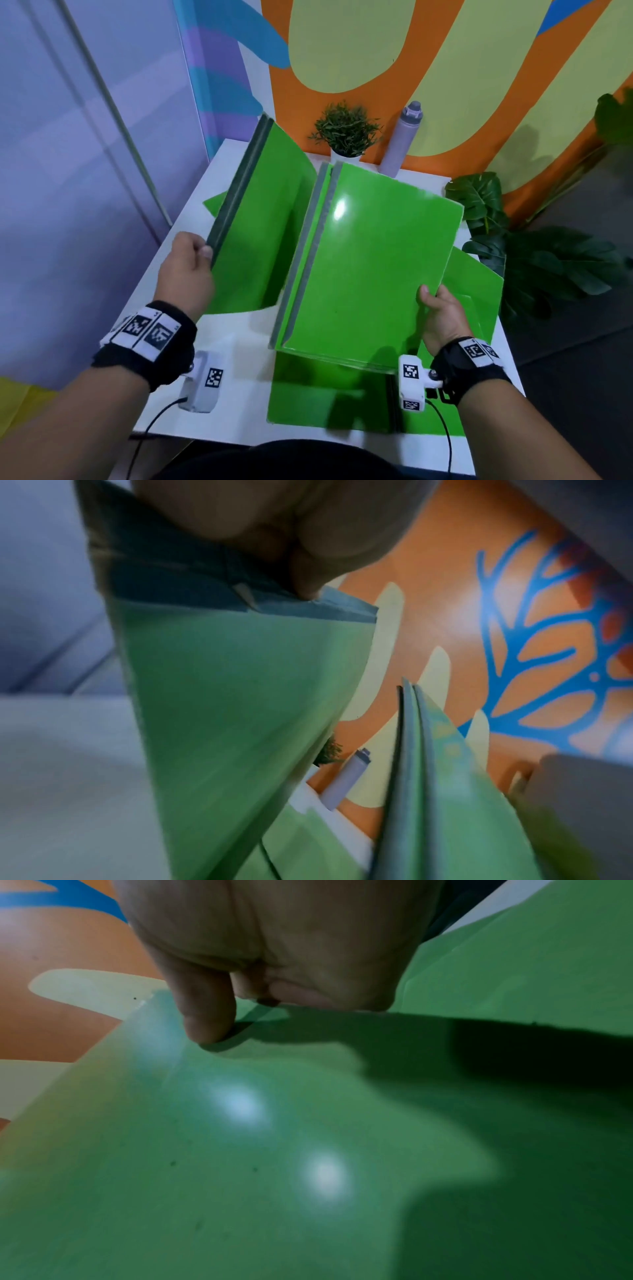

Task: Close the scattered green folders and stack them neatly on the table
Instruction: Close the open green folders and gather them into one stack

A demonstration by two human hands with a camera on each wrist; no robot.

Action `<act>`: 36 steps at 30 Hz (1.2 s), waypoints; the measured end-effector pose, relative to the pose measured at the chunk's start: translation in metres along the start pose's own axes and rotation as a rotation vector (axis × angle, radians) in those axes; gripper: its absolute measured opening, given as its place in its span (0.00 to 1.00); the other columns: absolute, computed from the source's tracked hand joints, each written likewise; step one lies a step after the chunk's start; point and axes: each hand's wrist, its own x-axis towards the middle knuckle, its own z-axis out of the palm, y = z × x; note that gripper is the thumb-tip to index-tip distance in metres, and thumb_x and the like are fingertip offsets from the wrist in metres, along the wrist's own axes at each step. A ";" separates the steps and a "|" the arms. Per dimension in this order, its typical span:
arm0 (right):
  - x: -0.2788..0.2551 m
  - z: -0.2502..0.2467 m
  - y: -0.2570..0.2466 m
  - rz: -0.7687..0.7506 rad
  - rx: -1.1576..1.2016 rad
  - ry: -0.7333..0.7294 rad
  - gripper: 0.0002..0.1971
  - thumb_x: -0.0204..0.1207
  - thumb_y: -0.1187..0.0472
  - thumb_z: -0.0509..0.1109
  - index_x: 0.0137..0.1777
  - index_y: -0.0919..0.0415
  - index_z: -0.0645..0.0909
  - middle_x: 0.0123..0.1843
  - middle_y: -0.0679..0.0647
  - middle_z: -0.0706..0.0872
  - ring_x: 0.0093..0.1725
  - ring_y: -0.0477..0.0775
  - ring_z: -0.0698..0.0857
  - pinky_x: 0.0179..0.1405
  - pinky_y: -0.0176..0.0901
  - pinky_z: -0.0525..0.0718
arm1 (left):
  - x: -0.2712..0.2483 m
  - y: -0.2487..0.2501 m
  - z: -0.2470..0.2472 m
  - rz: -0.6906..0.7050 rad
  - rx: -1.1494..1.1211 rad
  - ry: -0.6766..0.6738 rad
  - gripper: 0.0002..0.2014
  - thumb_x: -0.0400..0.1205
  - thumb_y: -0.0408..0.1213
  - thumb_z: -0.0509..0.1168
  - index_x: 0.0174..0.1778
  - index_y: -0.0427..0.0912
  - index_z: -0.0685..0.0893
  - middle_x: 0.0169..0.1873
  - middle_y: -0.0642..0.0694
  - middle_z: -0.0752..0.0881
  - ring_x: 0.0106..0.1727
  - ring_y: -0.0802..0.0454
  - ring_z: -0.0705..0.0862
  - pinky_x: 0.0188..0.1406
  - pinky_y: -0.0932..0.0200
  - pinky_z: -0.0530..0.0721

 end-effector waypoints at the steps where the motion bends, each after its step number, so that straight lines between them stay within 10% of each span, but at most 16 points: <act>1: 0.000 0.004 0.001 -0.004 0.012 -0.022 0.42 0.73 0.63 0.67 0.82 0.57 0.45 0.84 0.59 0.51 0.82 0.61 0.53 0.78 0.66 0.48 | 0.000 -0.005 0.007 -0.036 -0.057 -0.025 0.02 0.85 0.32 0.56 0.47 0.41 0.73 0.32 0.44 0.76 0.37 0.44 0.73 0.32 0.54 0.67; 8: 0.002 0.016 0.013 0.040 0.000 -0.047 0.43 0.75 0.62 0.67 0.82 0.53 0.42 0.85 0.54 0.47 0.82 0.59 0.50 0.78 0.67 0.46 | -0.007 -0.033 0.045 -0.281 -0.349 -0.401 0.24 0.85 0.30 0.53 0.33 0.66 0.78 0.33 0.46 0.77 0.34 0.47 0.73 0.34 0.54 0.74; 14: 0.002 0.018 0.019 0.026 -0.040 0.000 0.40 0.77 0.63 0.66 0.82 0.49 0.45 0.85 0.53 0.46 0.82 0.59 0.50 0.76 0.70 0.49 | -0.020 -0.014 0.056 -0.346 -0.382 -0.614 0.15 0.84 0.40 0.54 0.43 0.63 0.83 0.45 0.43 0.85 0.49 0.43 0.80 0.62 0.38 0.78; 17: 0.001 0.024 0.014 -0.063 -0.133 0.020 0.34 0.79 0.63 0.64 0.81 0.46 0.54 0.85 0.54 0.51 0.81 0.58 0.55 0.76 0.68 0.54 | -0.028 0.004 0.059 -0.354 -0.302 -0.704 0.11 0.84 0.52 0.57 0.59 0.55 0.75 0.51 0.48 0.80 0.55 0.45 0.78 0.60 0.43 0.77; 22: 0.002 0.024 0.009 -0.117 -0.204 -0.122 0.25 0.83 0.63 0.60 0.79 0.54 0.63 0.80 0.52 0.67 0.75 0.50 0.68 0.75 0.51 0.63 | -0.033 0.006 0.061 -0.277 -0.148 -0.460 0.13 0.84 0.37 0.61 0.64 0.47 0.70 0.53 0.46 0.78 0.53 0.44 0.78 0.50 0.52 0.73; 30: 0.001 -0.024 0.101 0.205 -1.439 -0.017 0.41 0.66 0.39 0.73 0.74 0.56 0.61 0.74 0.63 0.68 0.68 0.67 0.75 0.67 0.58 0.76 | -0.025 -0.029 0.061 -0.451 -0.059 -0.335 0.21 0.83 0.34 0.63 0.72 0.41 0.69 0.54 0.40 0.78 0.51 0.41 0.77 0.49 0.49 0.75; 36: -0.006 -0.052 0.118 0.076 -1.475 -0.008 0.45 0.69 0.64 0.73 0.80 0.48 0.50 0.82 0.61 0.52 0.79 0.69 0.56 0.76 0.64 0.64 | -0.026 -0.051 0.061 -0.494 -0.012 -0.328 0.19 0.82 0.34 0.64 0.70 0.40 0.71 0.50 0.40 0.78 0.48 0.41 0.77 0.47 0.51 0.74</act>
